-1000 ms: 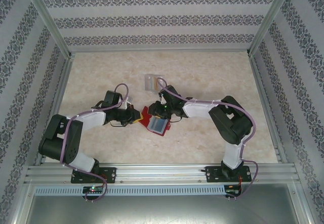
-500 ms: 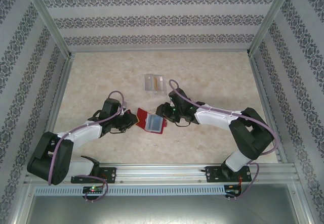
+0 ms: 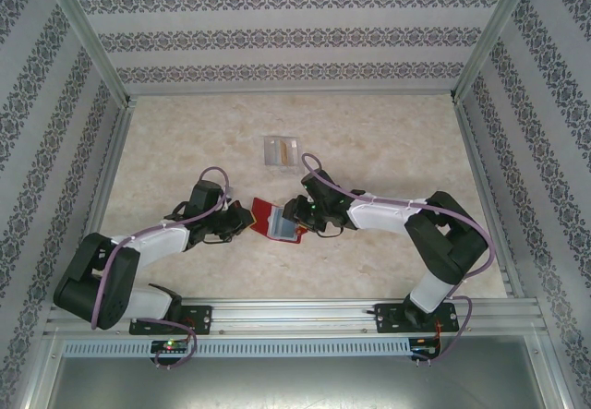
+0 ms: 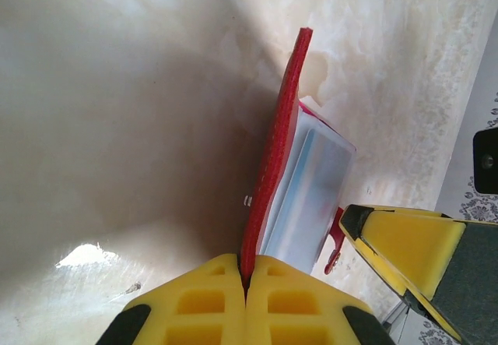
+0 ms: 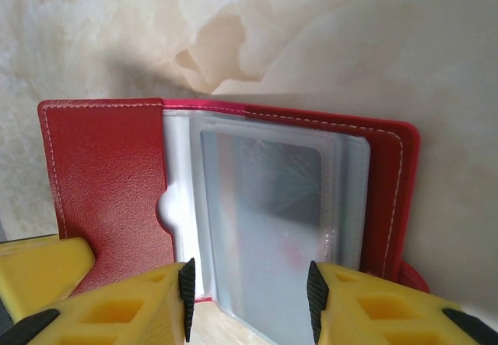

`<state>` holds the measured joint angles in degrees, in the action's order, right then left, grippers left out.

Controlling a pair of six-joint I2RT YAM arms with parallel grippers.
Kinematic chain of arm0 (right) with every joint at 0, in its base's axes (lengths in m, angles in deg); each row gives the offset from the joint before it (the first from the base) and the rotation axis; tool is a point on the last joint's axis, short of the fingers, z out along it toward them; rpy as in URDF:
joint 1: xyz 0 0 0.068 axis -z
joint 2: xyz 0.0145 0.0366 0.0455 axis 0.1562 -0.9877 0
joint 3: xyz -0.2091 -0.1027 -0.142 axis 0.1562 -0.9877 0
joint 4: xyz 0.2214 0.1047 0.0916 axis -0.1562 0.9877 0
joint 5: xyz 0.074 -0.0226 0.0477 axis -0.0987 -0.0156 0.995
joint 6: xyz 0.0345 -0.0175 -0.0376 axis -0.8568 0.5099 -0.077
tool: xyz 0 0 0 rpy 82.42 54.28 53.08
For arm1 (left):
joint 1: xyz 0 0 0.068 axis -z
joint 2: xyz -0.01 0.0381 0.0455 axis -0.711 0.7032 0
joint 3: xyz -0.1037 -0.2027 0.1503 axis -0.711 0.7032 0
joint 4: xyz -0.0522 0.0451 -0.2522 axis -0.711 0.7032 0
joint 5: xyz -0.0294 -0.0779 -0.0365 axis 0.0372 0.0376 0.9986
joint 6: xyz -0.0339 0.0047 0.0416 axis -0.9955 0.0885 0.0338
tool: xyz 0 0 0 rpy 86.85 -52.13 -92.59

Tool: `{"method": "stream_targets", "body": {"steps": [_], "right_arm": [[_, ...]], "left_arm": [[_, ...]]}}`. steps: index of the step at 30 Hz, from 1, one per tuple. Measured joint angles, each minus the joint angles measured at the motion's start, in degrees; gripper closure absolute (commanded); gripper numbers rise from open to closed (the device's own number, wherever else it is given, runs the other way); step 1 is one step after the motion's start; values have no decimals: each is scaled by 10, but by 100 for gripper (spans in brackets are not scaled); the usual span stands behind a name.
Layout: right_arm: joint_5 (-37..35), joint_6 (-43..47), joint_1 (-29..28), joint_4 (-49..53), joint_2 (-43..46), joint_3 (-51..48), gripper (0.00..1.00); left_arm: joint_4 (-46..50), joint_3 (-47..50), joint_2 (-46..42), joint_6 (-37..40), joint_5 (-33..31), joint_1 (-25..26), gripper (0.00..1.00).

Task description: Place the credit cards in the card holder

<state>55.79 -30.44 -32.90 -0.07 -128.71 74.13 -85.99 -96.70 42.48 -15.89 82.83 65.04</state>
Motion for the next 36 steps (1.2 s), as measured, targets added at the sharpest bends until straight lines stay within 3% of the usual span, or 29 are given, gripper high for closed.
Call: {"method": "stream_targets", "body": {"steps": [15, 36], "right_arm": [[-14, -5, 0, 7, 0, -9, 53], [-8, -11, -4, -14, -11, -9, 61]], "left_arm": [[-5, 0, 3, -6, -2, 2, 100], [-33, 1, 24, -15, 0, 2, 100]]}}
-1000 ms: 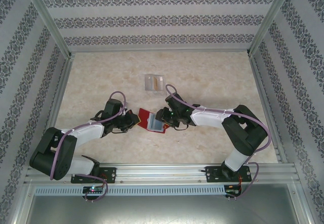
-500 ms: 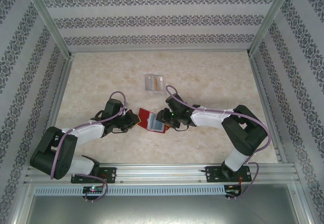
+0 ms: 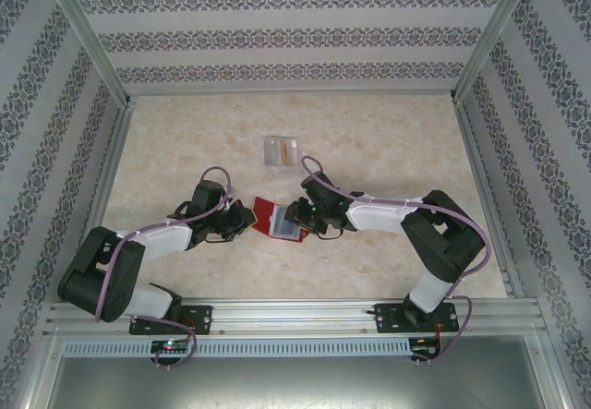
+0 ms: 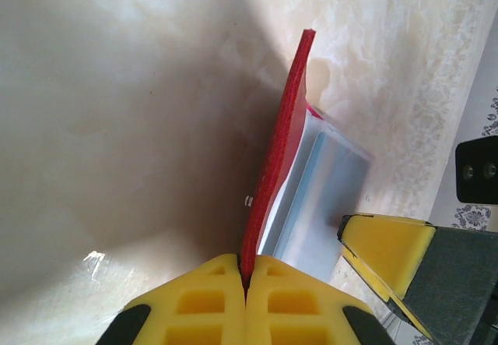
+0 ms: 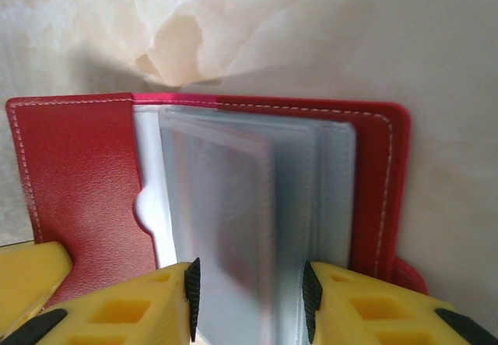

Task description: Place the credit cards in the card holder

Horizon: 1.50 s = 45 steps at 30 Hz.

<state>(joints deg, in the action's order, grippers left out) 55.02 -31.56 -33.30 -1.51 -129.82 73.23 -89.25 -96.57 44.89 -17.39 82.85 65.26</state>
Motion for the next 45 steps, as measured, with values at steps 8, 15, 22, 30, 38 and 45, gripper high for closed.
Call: {"method": "stream_targets", "body": {"steps": [8, 15, 22, 30, 38, 45], "right_arm": [[20, -6, 0, -42, -2, 0, 61], [47, -14, -3, -80, -19, 0, 55], [88, -12, -21, -120, -38, 10, 51], [104, -9, -26, -149, -42, 21, 49], [99, 12, -19, -168, -44, 23, 49], [99, 24, -15, -195, -52, 31, 49]], "left_arm": [[-10, 5, 5, -1, 0, 0, 100], [-23, 6, 17, -4, 5, 0, 100], [-53, 6, 49, -13, 16, 0, 100], [-72, 6, 62, -17, 24, 2, 90], [-71, 7, 58, -30, 22, -5, 46], [-43, 8, 31, -33, 20, -31, 31]]}}
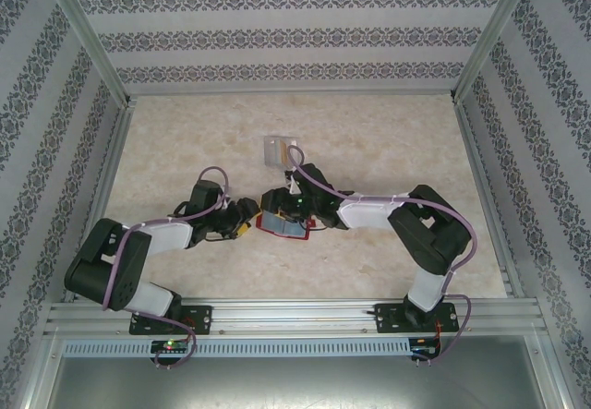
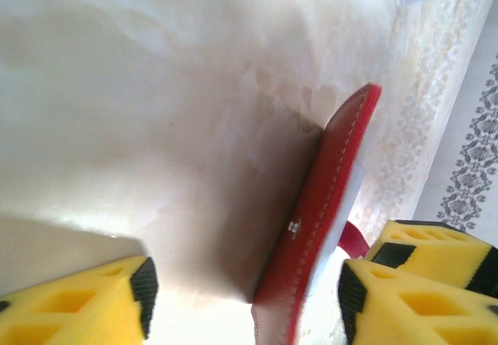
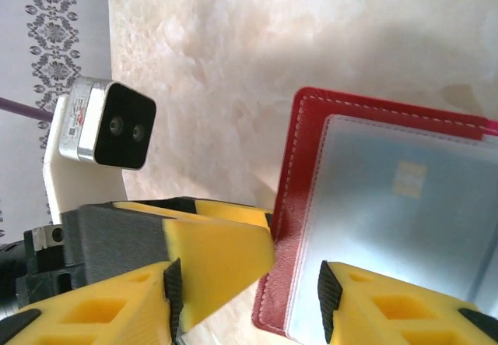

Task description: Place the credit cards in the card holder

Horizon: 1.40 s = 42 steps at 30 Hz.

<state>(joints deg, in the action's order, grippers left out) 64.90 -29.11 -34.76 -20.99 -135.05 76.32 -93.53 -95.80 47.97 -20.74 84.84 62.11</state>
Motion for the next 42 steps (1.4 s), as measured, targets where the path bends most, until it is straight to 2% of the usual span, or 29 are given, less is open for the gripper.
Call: {"method": "stream_targets", "body": {"steps": [5, 9, 15, 21, 26, 30, 34, 42], "right_arm": [[-5, 3, 0, 20, -19, -4, 49], [-5, 11, 6, 32, -12, -6, 49], [-6, 30, 45, 59, 63, -10, 48], [-27, 96, 113, 122, 141, -2, 48], [-61, 160, 156, 209, 146, 42, 48], [-86, 195, 175, 248, 146, 58, 47], [-97, 216, 197, 271, 148, 60, 47], [-94, 224, 251, 280, 183, 47, 46]], "left_arm": [[67, 1, -43, 16, -21, -36, 30], [128, -19, -65, 45, -36, -41, 30], [215, -88, -83, 99, -67, -42, 30], [282, -197, -79, 155, -81, -40, 29], [319, -309, -17, 198, -84, -23, 31], [360, -425, 78, 235, -94, 6, 35], [391, -527, 167, 260, -94, 24, 39], [440, -662, 296, 273, -93, 28, 38]]}}
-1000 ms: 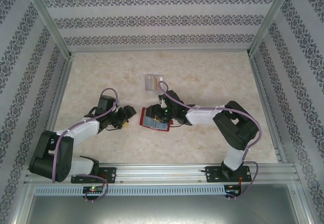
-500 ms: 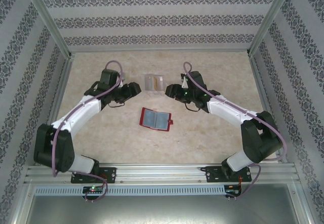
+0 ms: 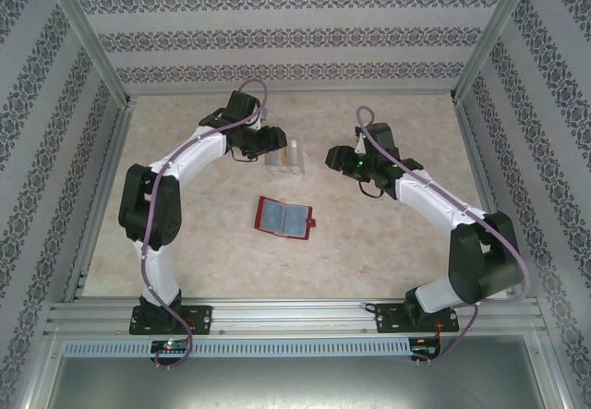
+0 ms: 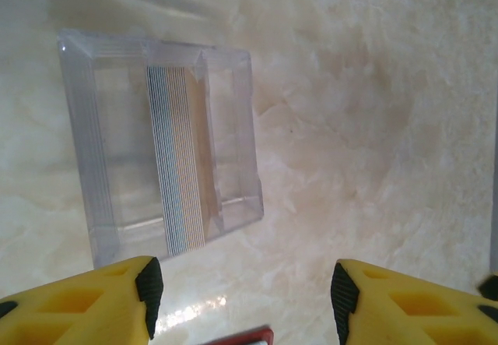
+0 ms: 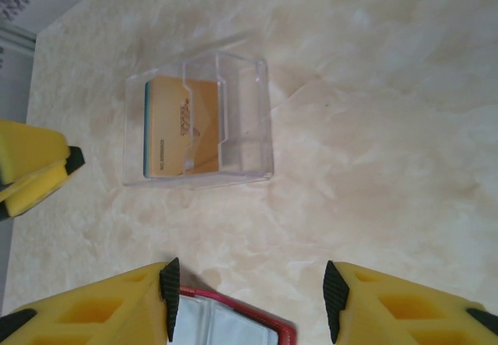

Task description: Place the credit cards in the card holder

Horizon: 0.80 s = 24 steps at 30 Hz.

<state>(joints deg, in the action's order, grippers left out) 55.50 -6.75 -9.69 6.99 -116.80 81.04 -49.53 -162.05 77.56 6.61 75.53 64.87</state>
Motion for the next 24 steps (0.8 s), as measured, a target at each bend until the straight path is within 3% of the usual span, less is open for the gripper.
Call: {"method": "stream_targets", "body": {"steps": [10, 17, 24], "right_arm": [[24, 7, 44, 4, 18, -31, 45], [39, 11, 62, 5, 42, -46, 45], [53, 11, 75, 4, 46, -56, 45]], "left_arm": [[39, -94, 106, 4, 0, 0, 43], [44, -105, 113, 4, 5, 1, 49], [46, -109, 123, 3, 18, 3, 49]]}}
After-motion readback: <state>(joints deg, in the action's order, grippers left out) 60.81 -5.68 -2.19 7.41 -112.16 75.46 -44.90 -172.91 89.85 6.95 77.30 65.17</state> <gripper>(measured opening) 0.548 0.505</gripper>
